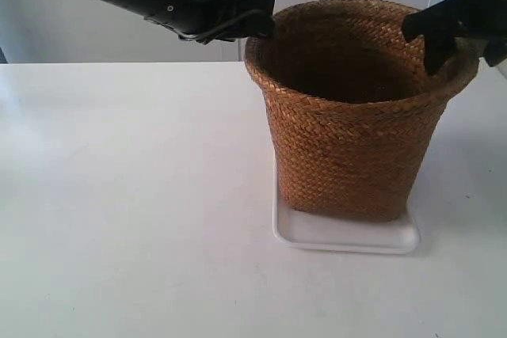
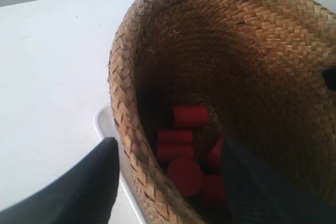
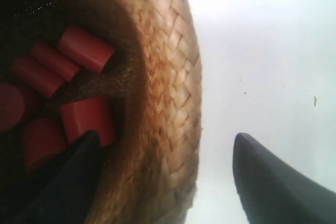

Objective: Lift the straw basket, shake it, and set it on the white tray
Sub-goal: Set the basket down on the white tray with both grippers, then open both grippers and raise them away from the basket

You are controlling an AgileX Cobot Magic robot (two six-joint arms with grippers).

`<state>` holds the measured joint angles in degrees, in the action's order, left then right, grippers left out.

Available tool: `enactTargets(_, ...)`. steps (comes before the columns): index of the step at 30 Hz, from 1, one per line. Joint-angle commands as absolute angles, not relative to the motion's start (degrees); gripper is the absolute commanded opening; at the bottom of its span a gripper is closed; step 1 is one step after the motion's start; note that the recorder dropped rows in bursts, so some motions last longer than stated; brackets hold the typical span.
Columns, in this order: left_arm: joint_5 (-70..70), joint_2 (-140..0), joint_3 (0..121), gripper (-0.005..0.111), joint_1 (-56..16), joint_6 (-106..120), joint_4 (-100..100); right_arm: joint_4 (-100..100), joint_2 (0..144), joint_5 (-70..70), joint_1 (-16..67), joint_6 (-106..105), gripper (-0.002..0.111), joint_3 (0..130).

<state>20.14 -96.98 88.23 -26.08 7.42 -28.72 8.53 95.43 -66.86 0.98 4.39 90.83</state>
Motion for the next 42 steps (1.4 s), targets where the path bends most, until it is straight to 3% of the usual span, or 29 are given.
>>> enactTargets(1,21.7,-96.1,88.7,0.062,-26.4,7.6,-28.9,10.1,94.7,-66.1,0.5,4.8,0.073,90.8)
enactTargets(17,25.5,-89.6,88.8,0.061,-25.0,7.6,-26.2,10.1,86.3,-63.1,0.6,6.3,0.075,90.8)
enactTargets(19,29.1,-86.4,88.8,0.049,-24.1,7.6,-25.2,9.1,82.2,-63.4,0.6,4.2,0.075,90.8)
enactTargets(21,32.8,-82.6,88.8,0.022,-23.0,7.6,-23.0,9.1,77.0,-62.2,0.6,3.6,0.067,90.8)
enactTargets(22,34.6,-79.5,88.8,0.002,-22.6,7.6,-21.0,9.1,72.6,-62.0,0.6,3.6,0.052,90.8)
enactTargets(27,36.0,-69.5,84.6,0.000,-22.3,9.0,-19.6,6.4,61.0,-61.3,0.6,1.0,0.000,88.1)
enactTargets(32,30.1,-56.2,70.5,0.000,-22.3,9.0,-19.6,5.1,47.5,-60.1,0.6,0.0,0.000,79.7)
enactTargets(42,18.1,-28.4,41.3,0.000,-22.3,8.8,-19.6,4.7,14.7,-51.3,0.6,0.0,0.000,50.9)
